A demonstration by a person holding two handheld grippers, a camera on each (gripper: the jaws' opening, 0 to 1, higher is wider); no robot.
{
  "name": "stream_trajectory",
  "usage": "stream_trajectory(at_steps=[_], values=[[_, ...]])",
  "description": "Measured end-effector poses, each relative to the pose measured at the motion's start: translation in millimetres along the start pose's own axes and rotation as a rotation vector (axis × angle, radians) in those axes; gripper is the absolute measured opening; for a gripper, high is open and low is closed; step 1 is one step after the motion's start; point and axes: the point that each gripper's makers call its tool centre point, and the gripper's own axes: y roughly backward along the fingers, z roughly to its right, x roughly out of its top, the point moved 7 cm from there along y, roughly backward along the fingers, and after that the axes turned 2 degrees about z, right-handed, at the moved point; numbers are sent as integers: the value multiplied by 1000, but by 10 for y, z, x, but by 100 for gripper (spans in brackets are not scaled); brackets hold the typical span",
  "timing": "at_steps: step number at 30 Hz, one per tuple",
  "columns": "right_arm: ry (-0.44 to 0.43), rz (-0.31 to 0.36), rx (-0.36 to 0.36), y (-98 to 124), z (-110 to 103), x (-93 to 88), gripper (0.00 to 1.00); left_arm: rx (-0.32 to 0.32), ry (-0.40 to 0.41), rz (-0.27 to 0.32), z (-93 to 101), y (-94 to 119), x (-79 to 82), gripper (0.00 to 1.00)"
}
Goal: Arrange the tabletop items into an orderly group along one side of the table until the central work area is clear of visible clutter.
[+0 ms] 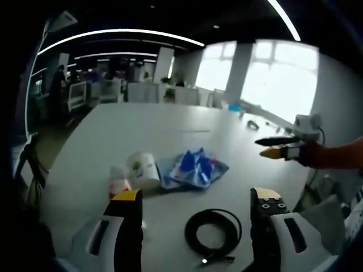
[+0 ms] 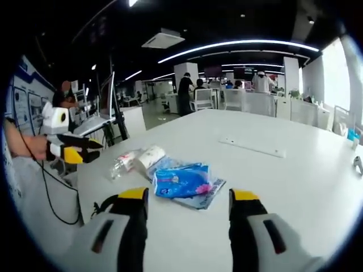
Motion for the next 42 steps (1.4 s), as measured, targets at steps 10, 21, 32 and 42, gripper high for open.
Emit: stream_trajectory(at_steps=[10, 21, 32, 42], values=[[4, 2, 10, -122, 79, 49, 55, -17, -4, -8, 55, -198, 60, 74], [11, 1, 31, -295, 133, 91, 54, -31, -6, -13, 100, -392, 117, 73], [13, -2, 47, -455, 218, 108, 53, -21, -2, -24, 108, -553, 114, 71], [10, -13, 62, -605, 290, 73, 51, -2, 11, -39, 115, -698, 78, 70]])
